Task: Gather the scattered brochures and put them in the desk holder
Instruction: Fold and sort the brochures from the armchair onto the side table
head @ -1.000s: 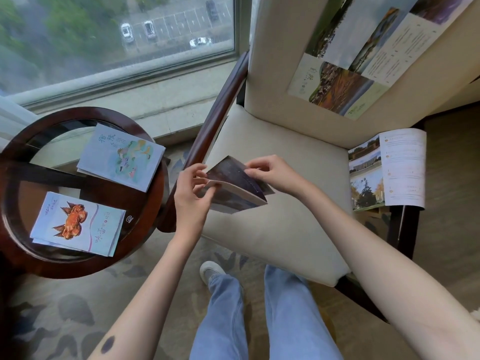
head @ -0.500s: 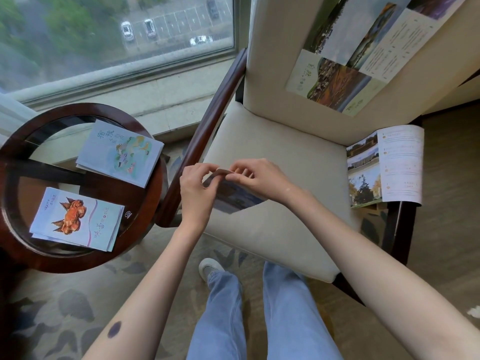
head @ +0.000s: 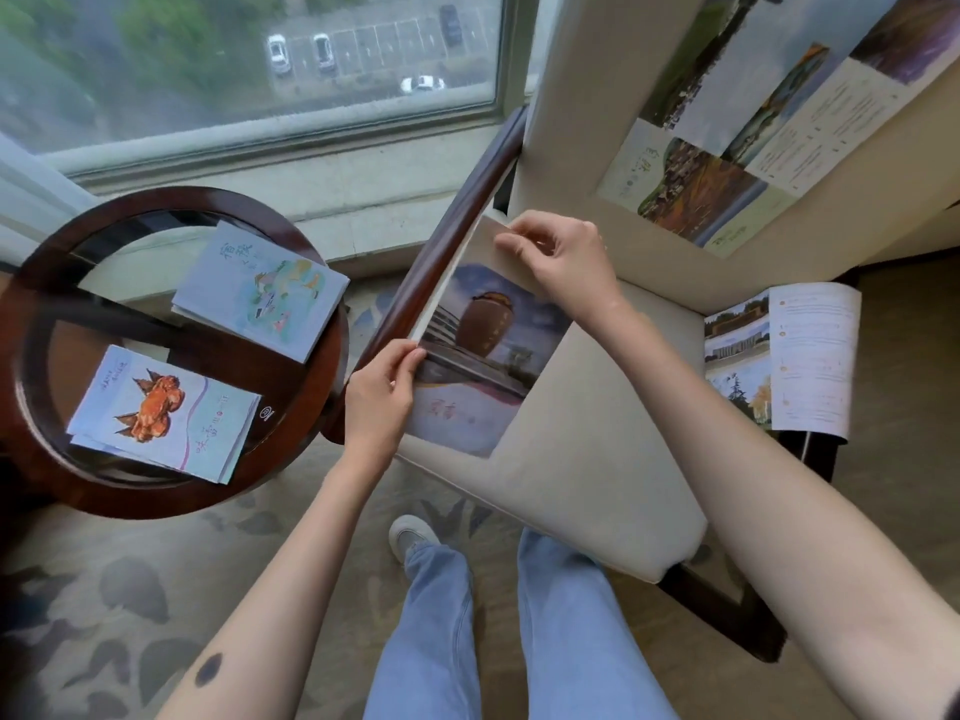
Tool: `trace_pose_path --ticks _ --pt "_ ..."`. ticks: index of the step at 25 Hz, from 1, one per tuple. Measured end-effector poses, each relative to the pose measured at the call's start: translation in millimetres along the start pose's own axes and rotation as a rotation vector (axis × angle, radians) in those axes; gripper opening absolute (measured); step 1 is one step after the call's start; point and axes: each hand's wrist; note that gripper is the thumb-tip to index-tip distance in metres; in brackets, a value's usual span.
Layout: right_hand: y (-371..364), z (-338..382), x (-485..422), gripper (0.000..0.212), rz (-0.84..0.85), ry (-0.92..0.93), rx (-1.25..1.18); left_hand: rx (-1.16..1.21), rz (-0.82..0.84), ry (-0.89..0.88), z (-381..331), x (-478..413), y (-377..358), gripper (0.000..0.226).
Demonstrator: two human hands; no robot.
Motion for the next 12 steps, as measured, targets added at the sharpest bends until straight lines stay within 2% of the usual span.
trace_pose_path --ticks 3,6,8,10,12 --pt "-25 24 -10 0.012 0.110 -0.024 -0.050 -0.004 -0.264 0.096 9 7 26 0.016" --pt "-60 56 -12 0.010 0.251 -0.076 -0.213 0.007 -0.383 0.180 19 18 61 0.018" --pt "-93 84 -6 0.008 0.258 -0.169 -0.362 0.021 -0.478 0.225 28 28 85 0.018" --pt "-129 112 5 0.017 0.297 -0.263 -0.487 0.036 -0.587 0.287 39 36 105 0.019" --pt "-168 136 18 0.015 0.378 -0.293 -0.477 0.093 -0.690 0.372 54 43 125 0.021"
Point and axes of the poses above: each hand's wrist, its own x-axis away from the middle knuckle, its own y-axis out of the back of the hand, z = x × y, and after that the axes turned 10 degrees about -y, right-handed
